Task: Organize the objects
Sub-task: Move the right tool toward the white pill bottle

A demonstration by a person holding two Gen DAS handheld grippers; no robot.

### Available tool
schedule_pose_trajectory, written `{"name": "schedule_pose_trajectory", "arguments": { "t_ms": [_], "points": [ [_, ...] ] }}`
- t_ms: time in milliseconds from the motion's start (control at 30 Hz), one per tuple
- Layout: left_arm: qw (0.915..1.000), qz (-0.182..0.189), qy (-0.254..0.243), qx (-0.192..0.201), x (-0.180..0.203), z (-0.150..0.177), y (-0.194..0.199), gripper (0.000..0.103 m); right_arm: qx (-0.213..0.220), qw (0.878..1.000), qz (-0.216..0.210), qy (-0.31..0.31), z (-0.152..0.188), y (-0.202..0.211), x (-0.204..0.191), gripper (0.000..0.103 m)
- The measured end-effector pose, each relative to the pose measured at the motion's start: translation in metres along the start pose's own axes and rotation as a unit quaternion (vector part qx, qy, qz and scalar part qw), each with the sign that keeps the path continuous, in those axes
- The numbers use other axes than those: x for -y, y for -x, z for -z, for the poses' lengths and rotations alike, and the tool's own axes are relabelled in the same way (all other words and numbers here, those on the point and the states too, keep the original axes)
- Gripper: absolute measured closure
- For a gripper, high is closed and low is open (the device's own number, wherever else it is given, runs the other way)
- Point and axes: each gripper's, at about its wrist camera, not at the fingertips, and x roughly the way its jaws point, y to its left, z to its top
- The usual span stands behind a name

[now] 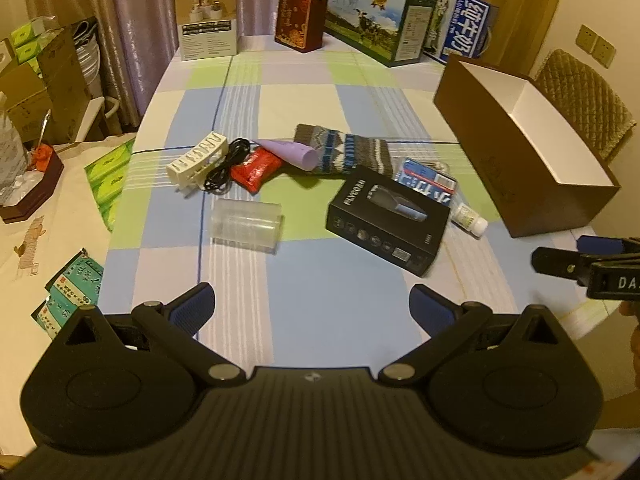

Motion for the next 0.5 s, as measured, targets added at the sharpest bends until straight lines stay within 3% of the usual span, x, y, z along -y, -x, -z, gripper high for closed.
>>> {"name": "schedule_pose_trajectory", "arguments": {
  "t_ms": [100,200,500],
  "points": [
    [0.9999,-0.012,0.006,-0.003,-0.005,-0.002,-0.007,0.001,0.011,1.000,0.003,0.011,0.000,-0.008,0.004,0.003],
    [0.9996,-0.022,0.014,-0.006,-0.010,-0.004,-0.017,0.001,0.015,1.000,0.003,0.016,0.001,-0.018,0.007,0.022],
    [0.9988,-0.039,0.027,-0.014,-0.024,-0.009,-0.045,0.001,0.027,0.999,0.011,0.033,-0.001,-0.050,0.019,0.046]
  ]
}}
